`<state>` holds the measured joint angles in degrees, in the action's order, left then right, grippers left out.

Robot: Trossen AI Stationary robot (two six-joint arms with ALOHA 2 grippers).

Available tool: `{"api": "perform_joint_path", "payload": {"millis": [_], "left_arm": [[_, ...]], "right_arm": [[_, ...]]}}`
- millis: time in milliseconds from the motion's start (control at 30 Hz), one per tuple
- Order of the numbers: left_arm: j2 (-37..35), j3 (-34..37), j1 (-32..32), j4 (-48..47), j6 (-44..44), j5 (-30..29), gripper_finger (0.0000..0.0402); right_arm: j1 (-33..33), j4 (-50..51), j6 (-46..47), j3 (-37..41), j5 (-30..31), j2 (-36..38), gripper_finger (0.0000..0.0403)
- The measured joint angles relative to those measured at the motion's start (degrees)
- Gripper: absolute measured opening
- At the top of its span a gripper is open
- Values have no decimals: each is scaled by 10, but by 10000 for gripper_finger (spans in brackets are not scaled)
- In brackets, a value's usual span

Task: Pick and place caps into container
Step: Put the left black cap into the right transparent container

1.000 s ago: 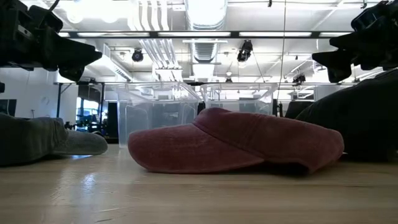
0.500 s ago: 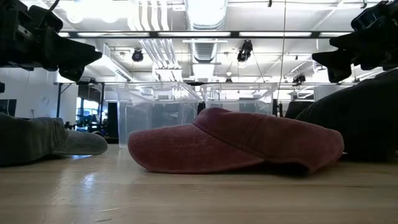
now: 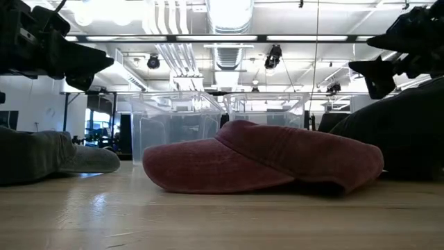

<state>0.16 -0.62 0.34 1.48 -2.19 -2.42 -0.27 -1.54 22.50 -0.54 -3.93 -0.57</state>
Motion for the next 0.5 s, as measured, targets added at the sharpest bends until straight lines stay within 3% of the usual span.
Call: {"api": "perform_joint_path", "payload": {"millis": [100, 300, 500], "left_arm": [[0, 0, 0, 0, 0, 0, 116], [0, 0, 0, 0, 0, 0, 116], [0, 0, 0, 0, 0, 0, 116]], "right_arm": [[0, -6, 97, 0, 0, 0, 247], [0, -3, 432, 0, 11, 0, 247], [0, -1, 500, 0, 103, -3, 247]]}}
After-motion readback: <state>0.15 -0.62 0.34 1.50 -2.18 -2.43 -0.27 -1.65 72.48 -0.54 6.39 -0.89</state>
